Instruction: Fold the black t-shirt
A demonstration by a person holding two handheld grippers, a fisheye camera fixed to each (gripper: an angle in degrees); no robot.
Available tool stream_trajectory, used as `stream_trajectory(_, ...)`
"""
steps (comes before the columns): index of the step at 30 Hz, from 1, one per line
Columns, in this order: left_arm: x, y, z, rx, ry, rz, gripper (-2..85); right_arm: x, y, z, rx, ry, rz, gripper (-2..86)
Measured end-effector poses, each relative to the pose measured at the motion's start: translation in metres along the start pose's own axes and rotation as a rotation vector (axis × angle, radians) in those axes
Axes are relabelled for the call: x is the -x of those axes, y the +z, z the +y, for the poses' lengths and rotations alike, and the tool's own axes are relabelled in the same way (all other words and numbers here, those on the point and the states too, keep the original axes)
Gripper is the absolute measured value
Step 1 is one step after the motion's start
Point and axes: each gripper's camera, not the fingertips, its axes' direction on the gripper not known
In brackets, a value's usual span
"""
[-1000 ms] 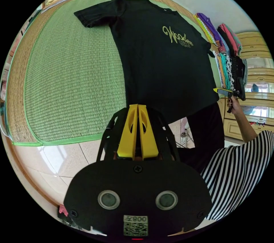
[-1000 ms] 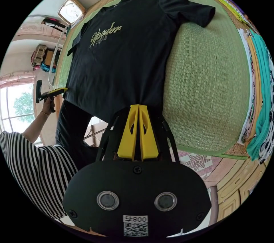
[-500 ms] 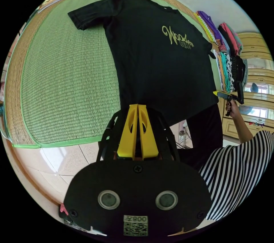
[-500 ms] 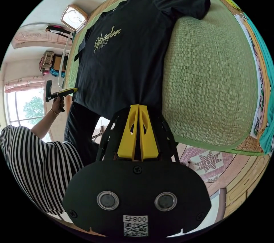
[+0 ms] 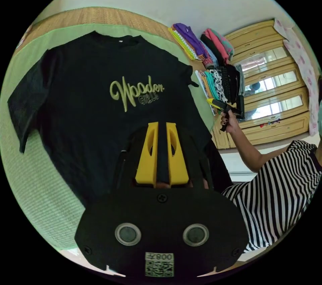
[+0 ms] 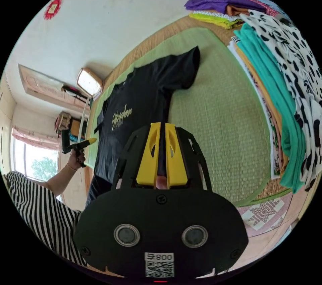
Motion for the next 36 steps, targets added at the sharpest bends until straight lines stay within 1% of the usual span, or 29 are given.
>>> stream_trajectory(4,-0.042,0.072,-0.088,0.032,0.146,0.041,6.4,-0.027,-0.008,-0.024,-0.111,0.058,-0.032,6.5)
stream_trajectory(6,-0.061,0.105,-0.123,0.057,0.194,0.027,7.2,-0.039,-0.008,-0.031,-0.143,0.085,-0.044,7.3)
stream_trajectory(8,-0.086,0.148,-0.168,0.091,0.256,0.004,8.1,-0.056,-0.008,-0.037,-0.185,0.123,-0.098,7.9)
stream_trajectory(13,-0.126,0.228,-0.244,0.142,0.329,-0.032,9.8,-0.08,-0.007,-0.039,-0.232,0.16,-0.178,8.5)
stream_trajectory(17,-0.16,0.291,-0.297,0.19,0.402,-0.101,11.3,-0.096,-0.008,-0.038,-0.244,0.184,-0.188,8.6)
stream_trajectory(19,-0.172,0.316,-0.317,0.207,0.422,-0.138,11.9,-0.102,-0.005,-0.039,-0.222,0.188,-0.182,8.5)
stream_trajectory(23,-0.198,0.371,-0.36,0.239,0.446,-0.206,12.9,-0.111,0.004,-0.039,-0.197,0.184,-0.235,7.5)
stream_trajectory(27,-0.214,0.415,-0.391,0.279,0.479,-0.296,12.8,-0.117,0.004,-0.035,-0.202,0.176,-0.26,5.9)
stream_trajectory(30,-0.225,0.45,-0.41,0.324,0.515,-0.398,11.2,-0.118,0.005,-0.033,-0.194,0.151,-0.266,3.9)
stream_trajectory(32,-0.233,0.467,-0.419,0.309,0.568,-0.515,9.0,-0.117,0.005,-0.033,-0.193,0.13,-0.272,2.5)
stream_trajectory(36,-0.236,0.48,-0.431,0.302,0.605,-0.525,4.7,-0.114,0.005,-0.031,-0.198,0.098,-0.28,0.7)
